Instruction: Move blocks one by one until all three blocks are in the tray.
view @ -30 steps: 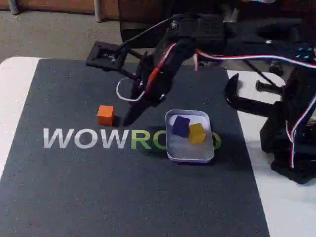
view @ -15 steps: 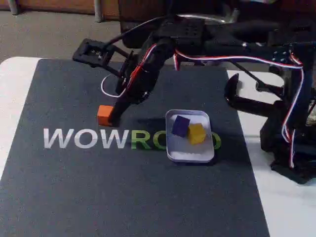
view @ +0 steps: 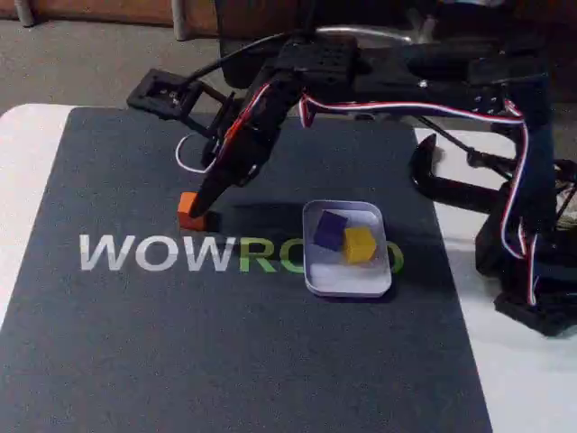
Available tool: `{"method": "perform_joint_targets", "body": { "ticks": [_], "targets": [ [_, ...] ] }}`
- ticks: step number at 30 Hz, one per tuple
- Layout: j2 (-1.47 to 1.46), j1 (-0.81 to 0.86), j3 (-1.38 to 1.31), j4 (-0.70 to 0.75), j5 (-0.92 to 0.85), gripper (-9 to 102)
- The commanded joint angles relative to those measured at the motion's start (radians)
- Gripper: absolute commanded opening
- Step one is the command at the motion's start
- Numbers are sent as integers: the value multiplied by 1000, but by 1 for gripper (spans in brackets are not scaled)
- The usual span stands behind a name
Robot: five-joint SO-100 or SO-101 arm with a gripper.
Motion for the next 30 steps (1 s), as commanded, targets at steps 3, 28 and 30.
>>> {"method": "perform_joint_targets", "body": {
  "ticks": [3, 28, 30],
  "targets": [
    [-17, 6, -54, -38, -26, 22],
    [-75, 0, -61, -94, -43, 8],
    [-75, 0, -61, -94, -43, 6]
  ]
}}
